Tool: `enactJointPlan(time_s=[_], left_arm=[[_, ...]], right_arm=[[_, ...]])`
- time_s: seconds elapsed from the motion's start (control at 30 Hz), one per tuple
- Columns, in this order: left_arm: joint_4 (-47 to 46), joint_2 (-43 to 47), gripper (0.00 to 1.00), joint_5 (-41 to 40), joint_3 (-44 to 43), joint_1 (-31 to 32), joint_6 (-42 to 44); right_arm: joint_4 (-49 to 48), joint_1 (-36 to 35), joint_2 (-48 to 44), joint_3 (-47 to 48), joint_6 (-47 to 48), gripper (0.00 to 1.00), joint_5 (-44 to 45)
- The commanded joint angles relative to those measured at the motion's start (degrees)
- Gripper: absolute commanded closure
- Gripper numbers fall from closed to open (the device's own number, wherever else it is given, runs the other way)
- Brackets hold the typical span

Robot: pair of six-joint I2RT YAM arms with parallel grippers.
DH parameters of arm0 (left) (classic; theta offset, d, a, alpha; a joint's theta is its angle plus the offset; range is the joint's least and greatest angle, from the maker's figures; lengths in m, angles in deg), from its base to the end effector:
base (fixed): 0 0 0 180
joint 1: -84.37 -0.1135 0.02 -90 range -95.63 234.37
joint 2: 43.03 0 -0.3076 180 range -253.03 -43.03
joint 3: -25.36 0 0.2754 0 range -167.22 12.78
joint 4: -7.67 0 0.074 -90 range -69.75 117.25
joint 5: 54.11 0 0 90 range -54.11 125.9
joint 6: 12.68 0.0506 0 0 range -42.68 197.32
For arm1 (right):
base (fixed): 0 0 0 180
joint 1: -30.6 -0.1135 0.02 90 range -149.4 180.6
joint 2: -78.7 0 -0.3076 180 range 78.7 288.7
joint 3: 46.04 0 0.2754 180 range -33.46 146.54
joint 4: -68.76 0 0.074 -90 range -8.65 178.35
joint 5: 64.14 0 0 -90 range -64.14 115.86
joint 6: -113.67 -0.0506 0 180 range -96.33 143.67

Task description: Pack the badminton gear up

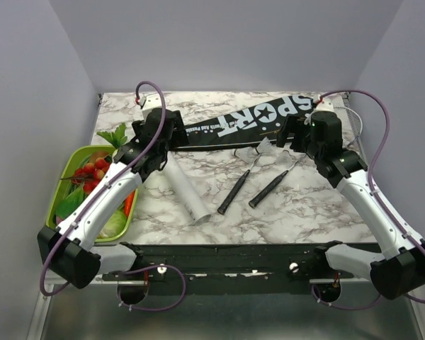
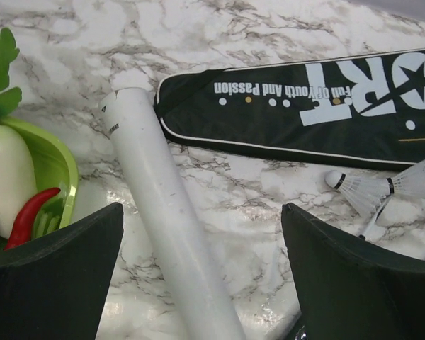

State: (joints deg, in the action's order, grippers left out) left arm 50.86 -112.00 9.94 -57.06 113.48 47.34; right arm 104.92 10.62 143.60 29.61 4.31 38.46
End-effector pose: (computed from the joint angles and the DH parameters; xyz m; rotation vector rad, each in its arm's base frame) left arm 0.2565 -0.1175 0.4054 -0.2854 2.0174 -0.1732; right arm 0.2590 0.0824 0.3905 0.1290 2.0054 0.2181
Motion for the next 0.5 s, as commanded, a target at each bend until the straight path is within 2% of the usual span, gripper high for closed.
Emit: enactJointPlan(time_s=[0.0,0.1,0.23,0.47], left_arm=[[8.49,-7.12,0.01,-5.86,-3.19,-0.19,-12.1],[11.22,-11.78,0.01,-8.14,-4.77,-1.15,-18.42],[9.91,-14.78,0.01,-8.06,-3.02,-2.91,-24.85],[6.66,-22.25,0.01,-8.15,-2.05,-5.11,-28.99]], right_arm=[[0.6,-0.23,2.86,1.44,1.34,0.0,-8.64],[1.03,-0.23,4.26,1.44,1.51,0.0,-11.98],[1.91,-0.23,4.88,1.27,2.04,0.0,-14.79],[2.88,-0.31,5.32,1.27,2.22,0.0,-17.08]])
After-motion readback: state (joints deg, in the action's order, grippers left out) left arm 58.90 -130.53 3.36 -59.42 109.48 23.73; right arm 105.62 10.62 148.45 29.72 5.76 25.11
